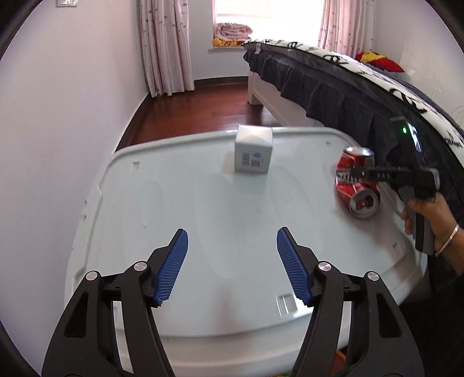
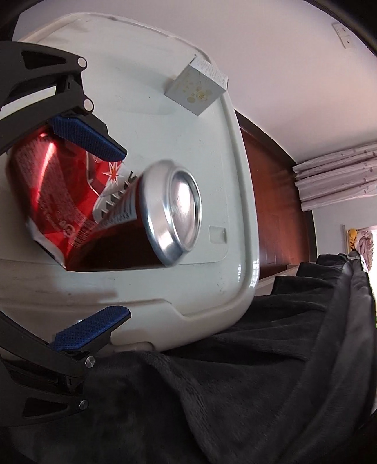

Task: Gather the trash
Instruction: 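Move the right tool to the red cola can and grasp it, then hold the red cola can in the right tool while the left tool grasps the white box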

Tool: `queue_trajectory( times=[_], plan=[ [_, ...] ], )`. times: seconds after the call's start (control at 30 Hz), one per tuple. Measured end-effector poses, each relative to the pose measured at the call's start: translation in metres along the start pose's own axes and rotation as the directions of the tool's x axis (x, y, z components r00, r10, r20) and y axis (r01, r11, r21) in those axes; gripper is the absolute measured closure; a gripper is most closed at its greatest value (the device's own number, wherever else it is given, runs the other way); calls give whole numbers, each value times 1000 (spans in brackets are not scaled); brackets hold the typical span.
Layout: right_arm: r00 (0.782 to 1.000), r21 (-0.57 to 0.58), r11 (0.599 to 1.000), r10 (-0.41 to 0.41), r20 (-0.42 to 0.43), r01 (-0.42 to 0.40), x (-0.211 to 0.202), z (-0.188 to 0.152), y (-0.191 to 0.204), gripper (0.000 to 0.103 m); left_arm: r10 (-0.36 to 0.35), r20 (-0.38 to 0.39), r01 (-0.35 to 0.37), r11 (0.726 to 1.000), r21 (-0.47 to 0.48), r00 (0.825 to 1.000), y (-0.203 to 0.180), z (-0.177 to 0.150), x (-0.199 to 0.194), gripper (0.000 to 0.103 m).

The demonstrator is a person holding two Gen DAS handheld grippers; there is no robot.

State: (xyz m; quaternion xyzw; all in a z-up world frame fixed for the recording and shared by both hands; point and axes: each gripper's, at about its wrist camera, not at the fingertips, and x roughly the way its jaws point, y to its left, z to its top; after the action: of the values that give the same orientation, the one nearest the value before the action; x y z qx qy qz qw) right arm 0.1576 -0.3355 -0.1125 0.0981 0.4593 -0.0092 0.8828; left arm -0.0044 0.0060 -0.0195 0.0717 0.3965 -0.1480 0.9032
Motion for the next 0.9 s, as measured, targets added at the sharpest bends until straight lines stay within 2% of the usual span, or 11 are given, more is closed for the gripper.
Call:
queue_trajectory(
  times=[0.23, 0.3, 0.33, 0.37, 0.47, 0.53, 0.6, 0.7, 0.9],
  plan=[
    [1000, -36, 999, -13, -18, 12, 8, -3, 4, 6, 13, 9, -13, 999, -38, 1000, 14, 14, 14, 35],
    [999, -50, 999, -13, -29, 11, 12, -5, 6, 16, 15, 4, -15, 999, -45, 1000, 17, 17, 19, 35],
    [1000, -60, 998, -5, -26, 3, 12, -5, 8, 31, 16, -1, -16, 999, -47, 1000, 18, 18, 21, 35],
    [1000, -62, 998, -18, -24, 17, 11, -4, 9, 40, 19, -4, -19, 999, -50, 1000, 19, 19, 24, 35],
    [1000, -18, 1000, 2, -30, -2, 8, -2, 1, 54, 10, -13, -10, 998, -65, 1000, 22, 20, 28, 35],
    [999, 25, 999, 30, -25, -29, 2, -2, -9, 66, 18, -12, -19, 998, -55, 1000, 21, 20, 29, 35],
    [999, 16, 999, 49, -14, -49, -5, -2, -9, 77, 27, -9, -27, 999, -45, 1000, 20, 19, 30, 35],
    [997, -22, 997, 74, -2, -74, -16, -3, 0, 80, 32, -11, -32, 999, -40, 999, 19, 20, 32, 35],
    [985, -12, 985, 171, 19, -171, -30, -1, 5, 81, 39, -5, -39, 998, -46, 999, 22, 24, 36, 35]
  ],
)
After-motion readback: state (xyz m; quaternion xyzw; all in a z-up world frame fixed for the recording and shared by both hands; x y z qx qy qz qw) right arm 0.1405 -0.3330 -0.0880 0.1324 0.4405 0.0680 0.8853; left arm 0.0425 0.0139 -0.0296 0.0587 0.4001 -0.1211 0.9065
